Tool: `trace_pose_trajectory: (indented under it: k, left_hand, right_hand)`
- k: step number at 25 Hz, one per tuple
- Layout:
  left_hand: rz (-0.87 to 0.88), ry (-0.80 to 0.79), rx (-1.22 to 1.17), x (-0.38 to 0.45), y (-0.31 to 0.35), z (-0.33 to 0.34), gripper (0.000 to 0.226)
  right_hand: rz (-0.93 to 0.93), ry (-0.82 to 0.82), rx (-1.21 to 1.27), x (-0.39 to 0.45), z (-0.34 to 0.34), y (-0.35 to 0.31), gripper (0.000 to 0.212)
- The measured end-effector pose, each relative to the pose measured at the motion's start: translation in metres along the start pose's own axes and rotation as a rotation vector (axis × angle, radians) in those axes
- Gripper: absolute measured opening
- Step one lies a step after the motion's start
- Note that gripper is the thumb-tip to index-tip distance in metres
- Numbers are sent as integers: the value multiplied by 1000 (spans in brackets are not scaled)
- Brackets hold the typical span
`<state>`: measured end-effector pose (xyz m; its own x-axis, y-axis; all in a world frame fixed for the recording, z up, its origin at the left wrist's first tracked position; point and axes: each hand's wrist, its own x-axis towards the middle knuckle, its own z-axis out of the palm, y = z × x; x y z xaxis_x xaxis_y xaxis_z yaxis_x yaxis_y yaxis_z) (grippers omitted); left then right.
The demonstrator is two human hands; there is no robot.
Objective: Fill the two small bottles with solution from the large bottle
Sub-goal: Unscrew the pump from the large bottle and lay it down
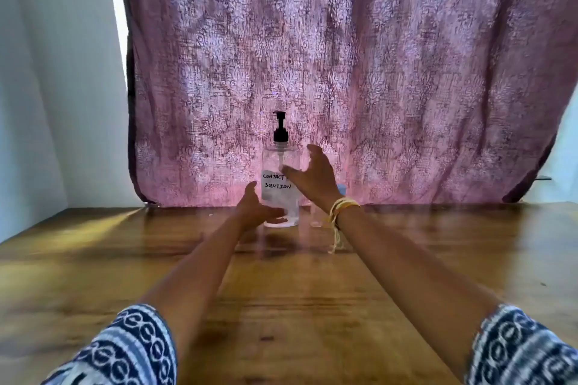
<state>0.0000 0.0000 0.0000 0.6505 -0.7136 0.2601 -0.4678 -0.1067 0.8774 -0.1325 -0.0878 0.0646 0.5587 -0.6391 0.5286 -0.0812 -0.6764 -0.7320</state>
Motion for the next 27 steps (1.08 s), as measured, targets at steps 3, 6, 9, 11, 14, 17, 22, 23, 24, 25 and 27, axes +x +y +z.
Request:
trace_pose_trajectory:
  k: [3, 6, 9, 11, 14, 17, 22, 23, 24, 25, 27]
  left_hand:
    - [63, -2, -44, 4, -7, 12, 47]
    - [19, 59, -47, -1, -14, 18, 64]
    - [-11, 1, -27, -14, -6, 12, 50]
    - [3, -10, 20, -34, 4, 9, 50]
    - [30, -24, 69, -78, 15, 6, 60]
    - [84, -36, 89, -122, 28, 10, 64]
    - [113, -33, 105, -188, 51, 19, 72]
    - [130, -28, 104, -201, 55, 22, 66]
    - [140, -15, 102, -212, 58, 25, 62]
    - [154, -1, 107, -222, 60, 27, 61]
    - [176, 6, 120, -237, 65, 31, 62]
  right_hand:
    - [116, -147, 184, 23, 10, 4, 75]
    - [143, -138, 276, 25, 13, 7, 60]
    - [125, -85, 304, 11, 7, 9, 72]
    - [124, -72, 321, -6, 1, 7, 74]
    - [110, -71, 325, -39, -18, -9, 81]
    - [93, -83, 350, -82, -43, -24, 77]
    - [73, -68, 363, -144, -87, -45, 38]
    - [65, -61, 366, -153, -93, -48, 35]
    - [55, -63, 360, -164, -100, -54, 30]
    - [38, -62, 369, -171, -105, -56, 22]
    - [15, -64, 370, -186, -115, -60, 14]
